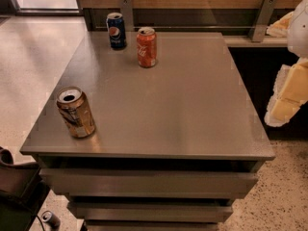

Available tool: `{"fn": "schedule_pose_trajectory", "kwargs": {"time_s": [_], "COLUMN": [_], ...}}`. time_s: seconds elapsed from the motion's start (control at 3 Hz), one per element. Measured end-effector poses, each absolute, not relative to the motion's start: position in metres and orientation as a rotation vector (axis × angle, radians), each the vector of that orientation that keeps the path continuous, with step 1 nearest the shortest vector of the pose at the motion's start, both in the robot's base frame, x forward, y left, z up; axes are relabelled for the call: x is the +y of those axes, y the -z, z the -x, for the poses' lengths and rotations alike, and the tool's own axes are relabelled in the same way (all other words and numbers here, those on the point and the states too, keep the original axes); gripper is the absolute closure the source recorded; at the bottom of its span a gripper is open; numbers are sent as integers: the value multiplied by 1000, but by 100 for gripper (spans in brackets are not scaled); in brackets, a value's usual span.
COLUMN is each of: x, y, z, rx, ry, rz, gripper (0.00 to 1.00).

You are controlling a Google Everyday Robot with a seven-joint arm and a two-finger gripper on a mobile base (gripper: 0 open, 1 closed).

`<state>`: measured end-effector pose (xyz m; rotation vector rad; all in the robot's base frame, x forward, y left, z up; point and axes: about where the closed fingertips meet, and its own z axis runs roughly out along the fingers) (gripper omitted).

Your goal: Knock orange can over

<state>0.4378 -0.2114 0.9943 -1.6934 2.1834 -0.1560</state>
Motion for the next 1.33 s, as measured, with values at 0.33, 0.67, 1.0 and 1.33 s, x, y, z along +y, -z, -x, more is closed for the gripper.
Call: {"fn": "schedule_pose_trajectory", "kwargs": {"time_s": [0.33, 0.67, 1.0, 1.33], "x": [-211, -205, -204, -181], "y": [-995, -992, -982, -985], "z": [-438, -438, -441, -440], "rx": [2181, 2142, 2040, 1917], "ry": [155, 61, -116, -276], "rz": [1692, 1669, 1587, 1505], "gripper": [0, 0, 0, 0]}}
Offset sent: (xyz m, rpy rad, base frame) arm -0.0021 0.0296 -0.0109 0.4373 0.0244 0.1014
